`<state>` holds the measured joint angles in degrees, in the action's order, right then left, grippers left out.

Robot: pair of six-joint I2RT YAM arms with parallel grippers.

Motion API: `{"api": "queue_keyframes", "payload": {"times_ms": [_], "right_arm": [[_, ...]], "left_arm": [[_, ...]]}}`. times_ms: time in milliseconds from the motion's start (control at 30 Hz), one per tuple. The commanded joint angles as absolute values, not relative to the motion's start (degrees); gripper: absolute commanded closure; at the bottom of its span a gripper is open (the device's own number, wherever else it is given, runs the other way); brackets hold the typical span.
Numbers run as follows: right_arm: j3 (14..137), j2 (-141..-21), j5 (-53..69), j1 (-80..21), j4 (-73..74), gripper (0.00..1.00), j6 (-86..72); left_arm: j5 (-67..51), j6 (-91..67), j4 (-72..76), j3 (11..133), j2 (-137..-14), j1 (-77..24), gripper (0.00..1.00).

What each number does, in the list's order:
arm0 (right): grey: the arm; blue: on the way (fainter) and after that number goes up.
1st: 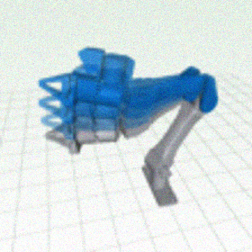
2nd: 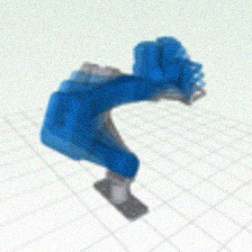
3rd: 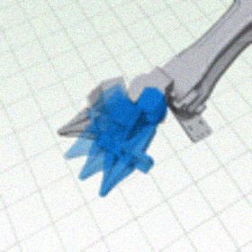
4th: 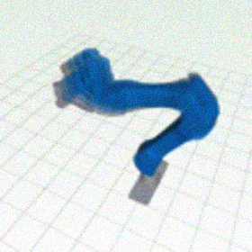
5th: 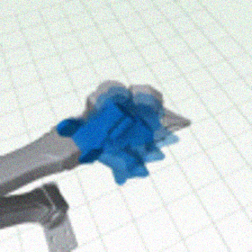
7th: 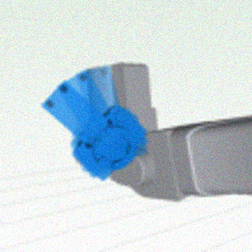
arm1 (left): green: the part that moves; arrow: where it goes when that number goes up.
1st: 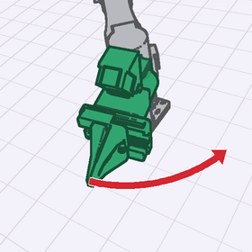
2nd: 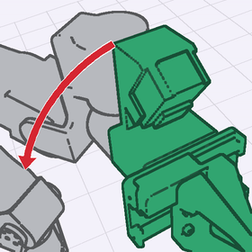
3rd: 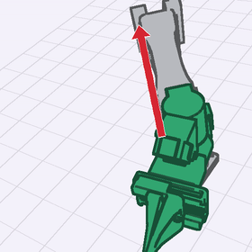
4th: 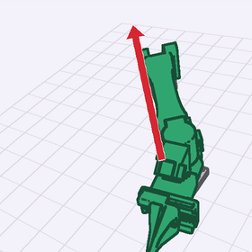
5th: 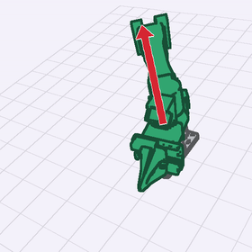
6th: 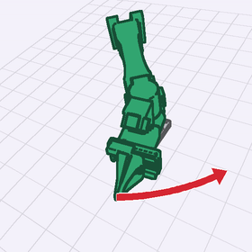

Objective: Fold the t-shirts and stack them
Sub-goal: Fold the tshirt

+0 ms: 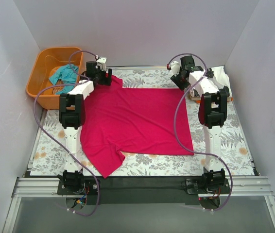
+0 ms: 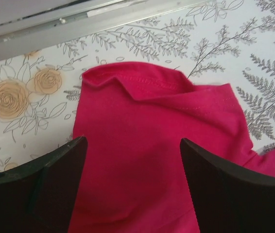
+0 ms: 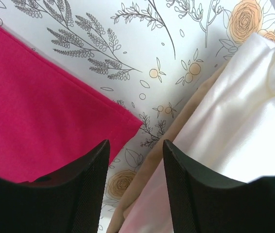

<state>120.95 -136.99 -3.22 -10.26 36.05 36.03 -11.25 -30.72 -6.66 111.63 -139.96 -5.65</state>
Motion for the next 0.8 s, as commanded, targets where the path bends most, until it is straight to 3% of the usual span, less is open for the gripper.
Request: {"api": "queue_keyframes", "payload": {"times_ms": [0,300,567,767], "right_arm": [[121.0,-138.4,-1.3,-10.8,34.1,0.54,34.7],[120.3,-140.7,4.7,-9.1,34.9,0.58,27.9],[119.0,-143.3,1.6,-8.8,35.5,0.59,21.8],[116.9,-142.8,1.1,-8.8,36.0,0.85,22.8]], "left_arm": [[-10.1,-30.8,-7.0,109.5,-132.4,-5.0,0.28],[-10.1,-34.2,-7.6,104.3,-127.4,-3.6,0.27],[-4.9,-34.2,-13.3,107.5,-129.6,-2.4,0.25],[-2.6,-31.9,-19.3,109.9,-132.5,-1.1,0.33]]}}
